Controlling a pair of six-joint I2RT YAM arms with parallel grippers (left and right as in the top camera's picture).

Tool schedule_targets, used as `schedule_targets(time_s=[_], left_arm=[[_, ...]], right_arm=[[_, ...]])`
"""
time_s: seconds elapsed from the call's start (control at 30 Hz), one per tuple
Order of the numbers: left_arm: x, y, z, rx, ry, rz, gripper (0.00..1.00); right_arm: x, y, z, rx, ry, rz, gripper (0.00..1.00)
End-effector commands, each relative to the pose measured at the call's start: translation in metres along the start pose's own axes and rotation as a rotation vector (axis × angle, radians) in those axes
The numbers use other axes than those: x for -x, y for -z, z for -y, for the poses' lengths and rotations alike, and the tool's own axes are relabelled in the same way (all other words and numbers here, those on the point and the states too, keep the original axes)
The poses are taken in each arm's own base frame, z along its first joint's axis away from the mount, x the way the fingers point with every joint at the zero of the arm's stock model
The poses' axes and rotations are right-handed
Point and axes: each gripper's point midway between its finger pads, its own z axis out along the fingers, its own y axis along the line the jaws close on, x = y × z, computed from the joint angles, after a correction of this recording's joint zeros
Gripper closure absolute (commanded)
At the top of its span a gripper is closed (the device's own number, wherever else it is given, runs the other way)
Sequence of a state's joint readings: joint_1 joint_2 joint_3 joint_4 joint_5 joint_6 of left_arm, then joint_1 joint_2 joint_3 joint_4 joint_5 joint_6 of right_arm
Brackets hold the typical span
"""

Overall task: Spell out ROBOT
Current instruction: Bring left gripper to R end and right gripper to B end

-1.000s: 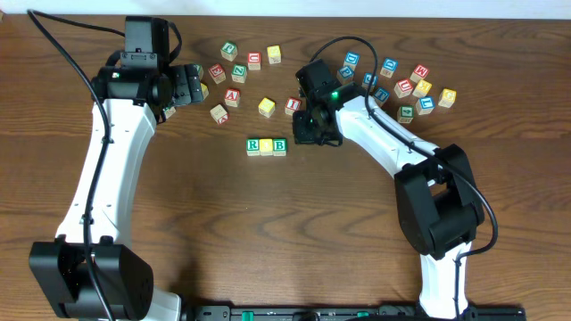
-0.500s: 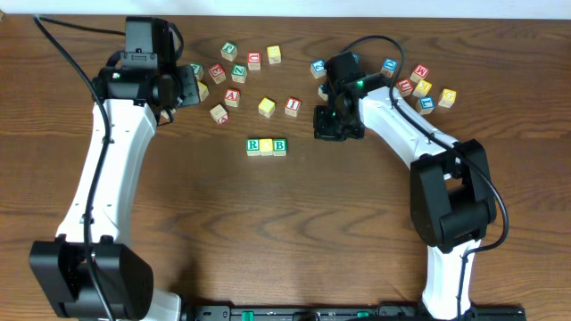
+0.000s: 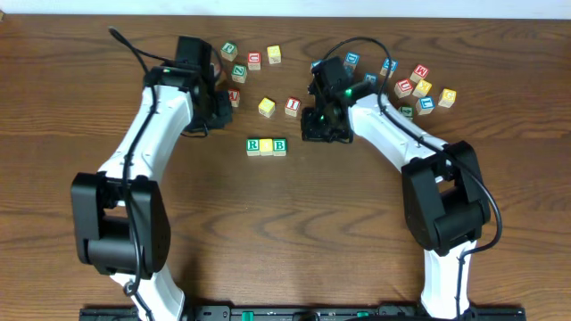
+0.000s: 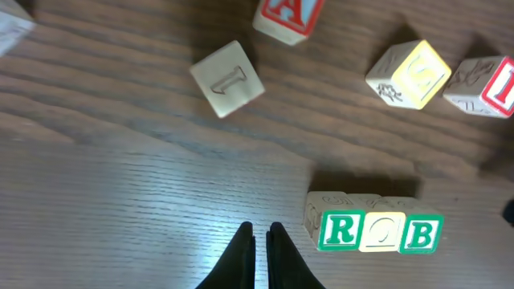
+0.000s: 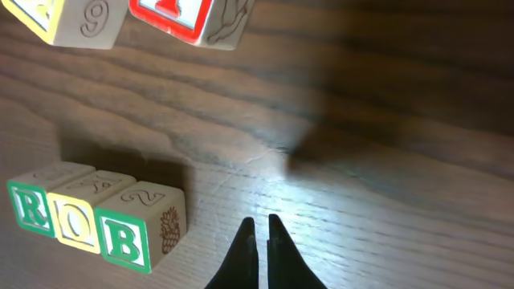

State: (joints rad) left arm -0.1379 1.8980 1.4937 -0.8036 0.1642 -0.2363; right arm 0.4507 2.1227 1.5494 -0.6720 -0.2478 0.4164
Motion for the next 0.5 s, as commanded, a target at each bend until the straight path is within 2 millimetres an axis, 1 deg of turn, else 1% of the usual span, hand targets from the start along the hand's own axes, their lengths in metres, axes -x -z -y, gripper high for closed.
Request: schedule_targets(time_s=[0.0, 0.1, 0.23, 0.47], left_arm=[[-0.007, -0.01, 0.0, -0.002, 0.01, -0.036, 0.93], [-0.012, -0.019, 0.001, 0.005, 0.006, -0.065, 0.93], [-0.018, -0.029, 0.006, 0.009, -0.005, -0.091, 0.92], [-0.029, -0.049, 0.02, 0.013, -0.026, -0.13, 0.92]], right_arm=[[-0.009, -0.004, -0.01, 0.024, -0.012, -0.013, 0.99], [-0.014, -0.008, -0.015, 0.029, -0.006, -0.015, 0.99], [-0.014, -0.011, -0.02, 0.035, 0.004, -0.001, 0.99], [-0.011, -0.012, -0.019, 0.016, -0.006, 0.021, 0.99]])
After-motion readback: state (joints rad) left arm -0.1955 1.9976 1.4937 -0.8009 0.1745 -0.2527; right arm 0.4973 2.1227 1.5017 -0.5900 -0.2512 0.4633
